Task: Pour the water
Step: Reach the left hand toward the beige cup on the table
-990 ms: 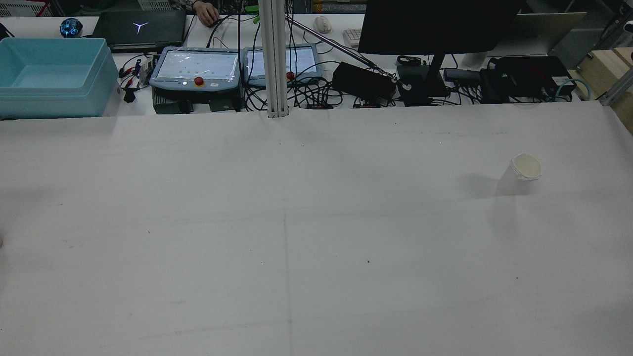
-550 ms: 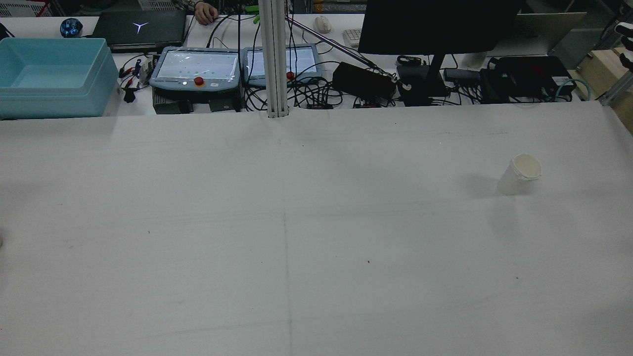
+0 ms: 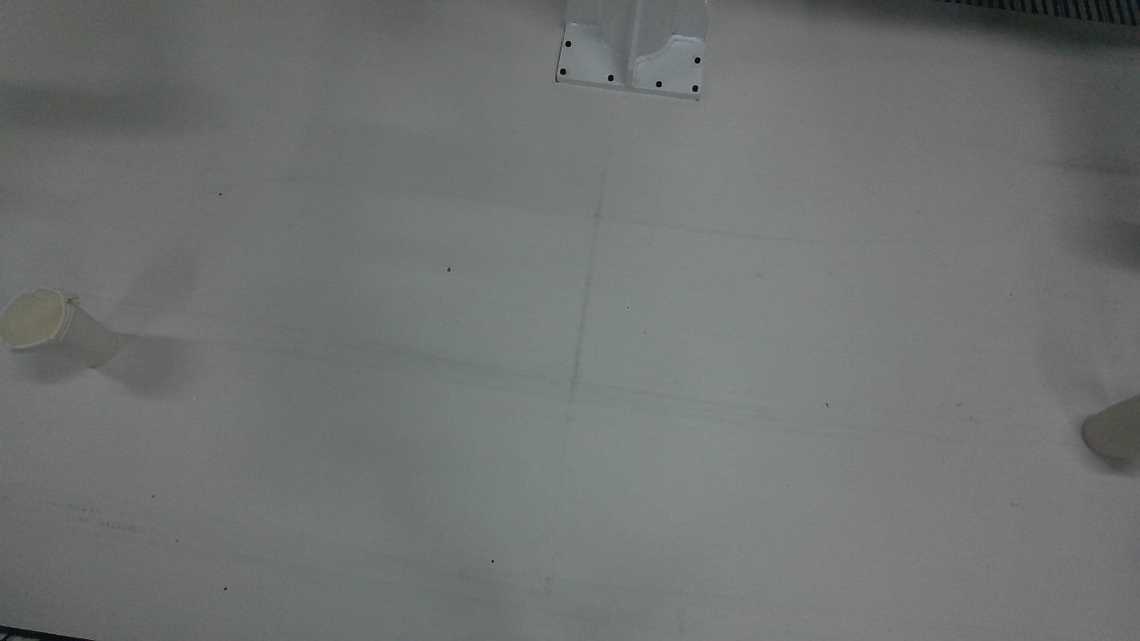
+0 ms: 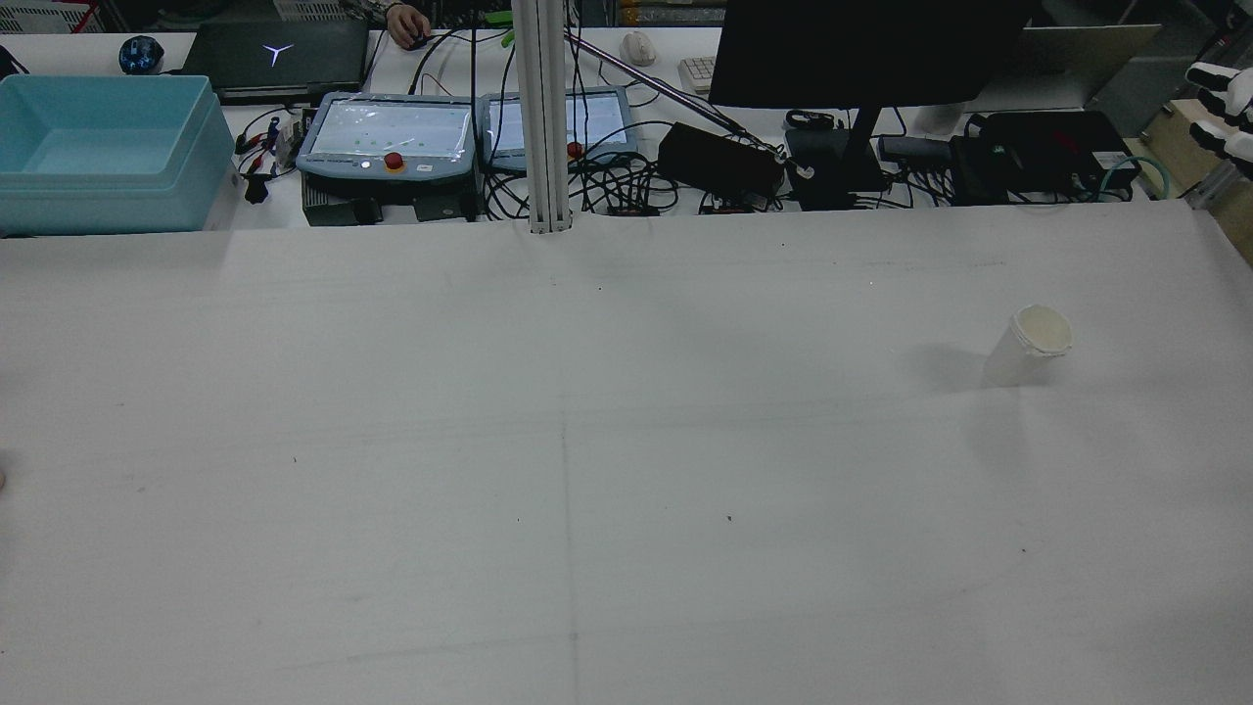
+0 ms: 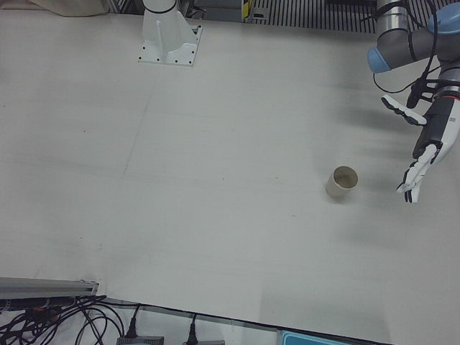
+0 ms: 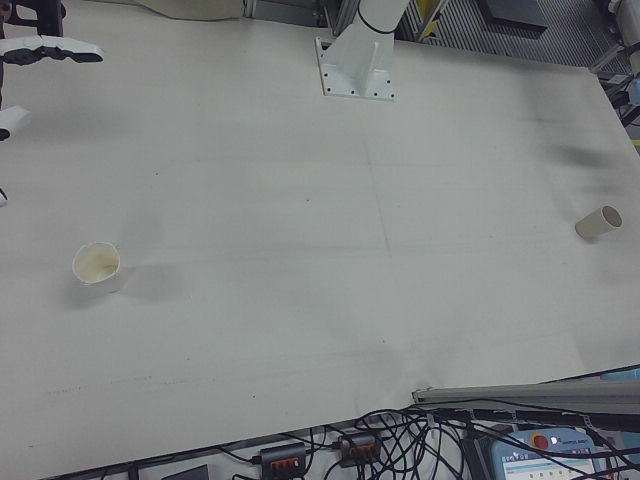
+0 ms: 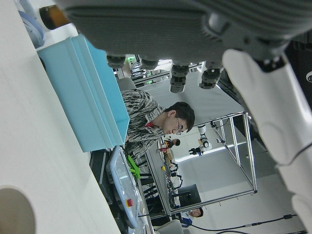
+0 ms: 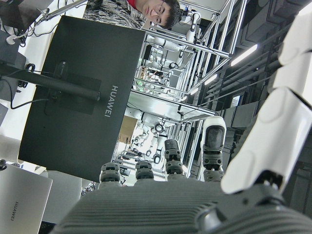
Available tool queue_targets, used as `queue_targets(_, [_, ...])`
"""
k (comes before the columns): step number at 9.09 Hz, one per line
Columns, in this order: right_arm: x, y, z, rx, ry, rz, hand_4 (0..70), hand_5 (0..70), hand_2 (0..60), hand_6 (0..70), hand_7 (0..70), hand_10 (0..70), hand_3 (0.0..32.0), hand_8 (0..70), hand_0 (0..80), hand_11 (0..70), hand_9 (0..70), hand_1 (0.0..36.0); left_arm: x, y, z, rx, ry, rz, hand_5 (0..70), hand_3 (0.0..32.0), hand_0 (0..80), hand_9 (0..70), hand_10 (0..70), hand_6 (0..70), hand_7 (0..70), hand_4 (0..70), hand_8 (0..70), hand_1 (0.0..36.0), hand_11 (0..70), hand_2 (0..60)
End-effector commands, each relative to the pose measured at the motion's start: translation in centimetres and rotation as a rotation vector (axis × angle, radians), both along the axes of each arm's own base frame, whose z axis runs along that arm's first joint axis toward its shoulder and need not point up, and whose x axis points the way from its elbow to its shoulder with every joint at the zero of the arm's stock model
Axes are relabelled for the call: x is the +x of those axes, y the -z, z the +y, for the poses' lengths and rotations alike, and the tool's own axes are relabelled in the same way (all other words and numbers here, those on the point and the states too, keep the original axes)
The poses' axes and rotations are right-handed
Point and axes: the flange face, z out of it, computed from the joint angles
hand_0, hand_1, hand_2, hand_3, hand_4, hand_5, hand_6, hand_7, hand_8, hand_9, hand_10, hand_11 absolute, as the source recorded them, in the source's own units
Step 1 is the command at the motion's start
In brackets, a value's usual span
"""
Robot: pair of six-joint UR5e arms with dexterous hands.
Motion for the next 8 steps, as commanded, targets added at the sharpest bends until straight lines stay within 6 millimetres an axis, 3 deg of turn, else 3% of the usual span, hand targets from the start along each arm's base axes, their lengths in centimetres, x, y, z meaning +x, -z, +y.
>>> queue_targets(1, [-2.8, -0.4, -0.2, -0.003, 0.055, 0.037, 9.1, 60.3, 12.6, 11.0, 18.3, 4.4, 0.0, 4.9, 45.8, 7.3, 6.6, 10.7, 0.6, -6.9, 2.2, 0.008, 0.006, -0.134, 0.0, 11.0, 48.6, 1.1, 0.8, 2.4, 12.7, 15.2, 0.0, 7.6, 2.6, 0.0])
queue_targets(2, [-3.0, -0.4, -0.2, -0.005, 0.06, 0.037, 9.1, 62.5, 12.7, 11.1, 19.0, 4.2, 0.0, 4.9, 45.9, 7.0, 6.8, 11.0, 1.5, -7.9, 2.5, 0.014, -0.01, -0.179, 0.0, 12.8, 48.8, 0.9, 1.3, 1.9, 11.8, 13.9, 0.0, 8.4, 3.5, 0.0])
queue_targets(4, [-4.8, -0.3, -0.2, -0.002, 0.101, 0.04, 8.5, 64.0, 12.5, 10.6, 18.4, 3.8, 0.0, 4.6, 45.9, 6.5, 6.1, 11.2, 4.2, -9.6, 2.7, 0.031, -0.068, -0.267, 0.0, 14.0, 47.0, 1.0, 0.4, 2.3, 12.4, 13.6, 0.0, 5.8, 1.8, 0.0])
queue_targets(6, [-5.6, -0.3, -0.2, -0.001, 0.119, 0.045, 7.2, 55.4, 13.9, 8.7, 15.5, 3.4, 0.0, 3.8, 47.0, 6.1, 4.7, 13.5, 5.8, -10.3, 2.8, 0.042, -0.101, -0.308, 0.0, 12.0, 46.6, 0.8, 1.0, 2.1, 11.0, 15.7, 0.0, 5.8, 2.7, 0.0])
queue_targets(7, [-6.1, -0.2, -0.2, 0.002, 0.129, 0.044, 6.4, 51.2, 12.6, 7.8, 14.0, 3.5, 0.0, 3.3, 46.5, 6.3, 3.8, 12.7, 6.5, -10.1, 1.6, 0.049, -0.098, -0.308, 0.0, 11.8, 46.6, 0.8, 1.0, 1.9, 11.0, 15.7, 0.0, 5.8, 2.7, 0.0])
queue_targets(8, [-6.3, -0.2, -0.1, 0.003, 0.134, 0.043, 6.2, 51.3, 12.5, 7.7, 13.9, 3.5, 0.0, 3.3, 46.5, 6.3, 3.8, 12.6, 7.9, -10.0, -0.3, 0.052, -0.107, -0.301, 0.0, 10.0, 47.6, 1.1, 1.0, 2.8, 12.6, 17.0, 0.0, 7.3, 2.8, 0.0])
